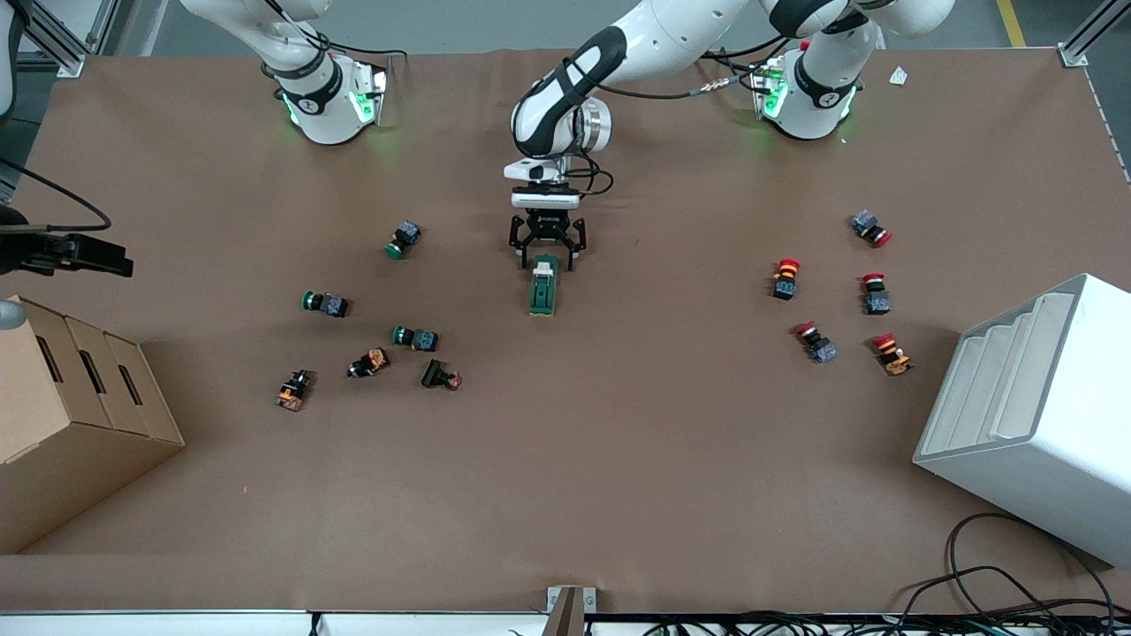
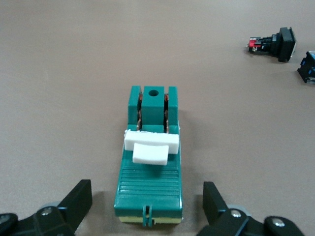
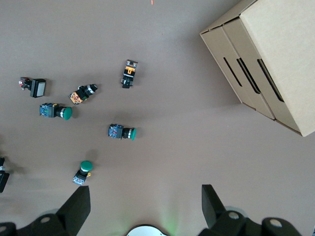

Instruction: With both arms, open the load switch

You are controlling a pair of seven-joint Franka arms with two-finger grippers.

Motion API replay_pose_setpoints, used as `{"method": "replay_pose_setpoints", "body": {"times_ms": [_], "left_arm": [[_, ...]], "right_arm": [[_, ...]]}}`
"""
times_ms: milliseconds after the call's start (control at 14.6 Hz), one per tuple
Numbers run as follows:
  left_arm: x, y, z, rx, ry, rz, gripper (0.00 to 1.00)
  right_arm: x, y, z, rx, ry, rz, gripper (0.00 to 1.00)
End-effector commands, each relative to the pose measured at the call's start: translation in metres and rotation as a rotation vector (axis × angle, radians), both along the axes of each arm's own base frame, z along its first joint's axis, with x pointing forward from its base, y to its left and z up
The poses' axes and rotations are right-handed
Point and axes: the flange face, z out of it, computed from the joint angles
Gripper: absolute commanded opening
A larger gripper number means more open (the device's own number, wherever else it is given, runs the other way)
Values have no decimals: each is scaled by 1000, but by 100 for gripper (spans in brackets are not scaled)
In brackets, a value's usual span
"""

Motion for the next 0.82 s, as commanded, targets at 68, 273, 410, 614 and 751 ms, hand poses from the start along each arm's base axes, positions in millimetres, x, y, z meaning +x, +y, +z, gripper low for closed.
{"method": "replay_pose_setpoints", "body": {"times_ms": [68, 273, 410, 614, 751], "left_arm": [[-4, -3, -9, 5, 45, 14, 99], [-6, -5, -4, -1, 46, 18, 99], [-5, -7, 5, 1, 58, 36, 99], [-2, -11, 23, 56, 108, 57, 99], [-1, -13, 31, 71, 134, 74, 99]], "right_arm": [[-35, 5, 16, 10, -33, -28, 100], [-59, 8, 32, 11, -50, -30, 100], [-77, 6, 37, 13, -53, -34, 100], [-93, 5, 49, 41, -73, -40, 100], [-97, 5, 52, 41, -78, -40, 100]]}}
